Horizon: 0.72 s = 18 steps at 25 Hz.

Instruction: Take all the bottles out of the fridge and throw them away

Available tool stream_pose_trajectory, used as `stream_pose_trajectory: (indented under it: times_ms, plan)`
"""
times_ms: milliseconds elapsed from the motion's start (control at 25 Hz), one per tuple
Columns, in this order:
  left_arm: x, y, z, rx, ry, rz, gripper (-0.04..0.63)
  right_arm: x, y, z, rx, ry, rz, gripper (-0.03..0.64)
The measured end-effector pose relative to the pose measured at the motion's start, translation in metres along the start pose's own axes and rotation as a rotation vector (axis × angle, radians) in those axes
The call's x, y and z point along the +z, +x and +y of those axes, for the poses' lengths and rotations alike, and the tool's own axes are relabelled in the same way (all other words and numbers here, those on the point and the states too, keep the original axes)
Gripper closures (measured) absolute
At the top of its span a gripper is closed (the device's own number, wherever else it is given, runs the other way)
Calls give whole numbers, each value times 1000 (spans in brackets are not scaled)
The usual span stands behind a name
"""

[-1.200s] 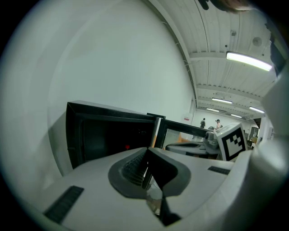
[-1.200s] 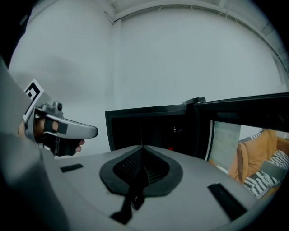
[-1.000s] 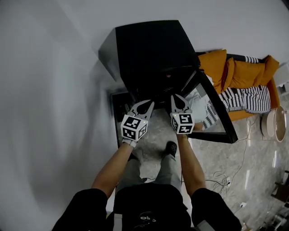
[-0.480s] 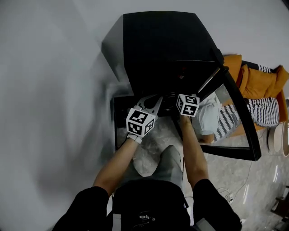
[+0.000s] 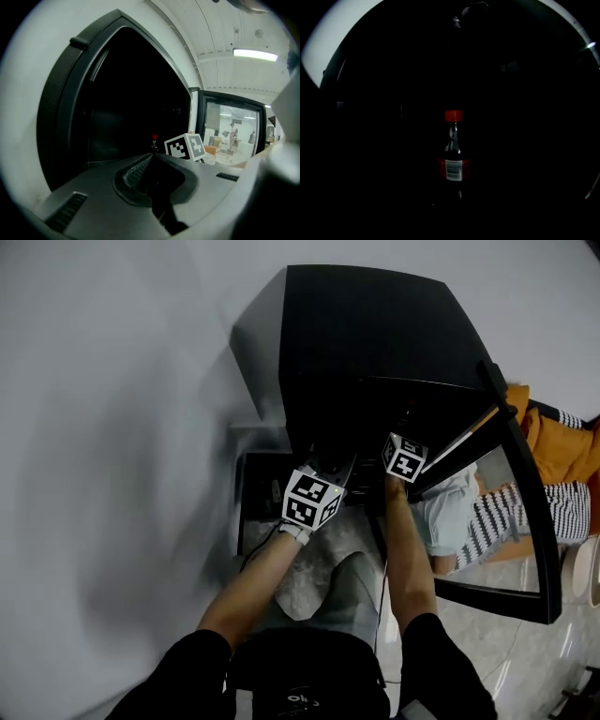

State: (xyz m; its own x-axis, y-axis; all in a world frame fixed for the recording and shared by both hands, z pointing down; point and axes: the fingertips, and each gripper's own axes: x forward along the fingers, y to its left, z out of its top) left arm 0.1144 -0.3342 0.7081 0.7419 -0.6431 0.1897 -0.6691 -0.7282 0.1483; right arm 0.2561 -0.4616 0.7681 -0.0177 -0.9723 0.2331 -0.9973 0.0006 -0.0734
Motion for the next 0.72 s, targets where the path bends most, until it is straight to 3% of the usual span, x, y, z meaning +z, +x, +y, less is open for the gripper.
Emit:
stream_pose_trajectory:
  times_ms: [240,560,720]
  plan:
    - [-4,30,4,9,5,-13,588,4,19,2,35,-48,-48,290]
    - [-9,35,3,19,10,-33,588,4,27,-3,-11,-38,-82,301]
    - [-9,31,9,40,7,-45,588,7,21,1,42,-28,-98,307]
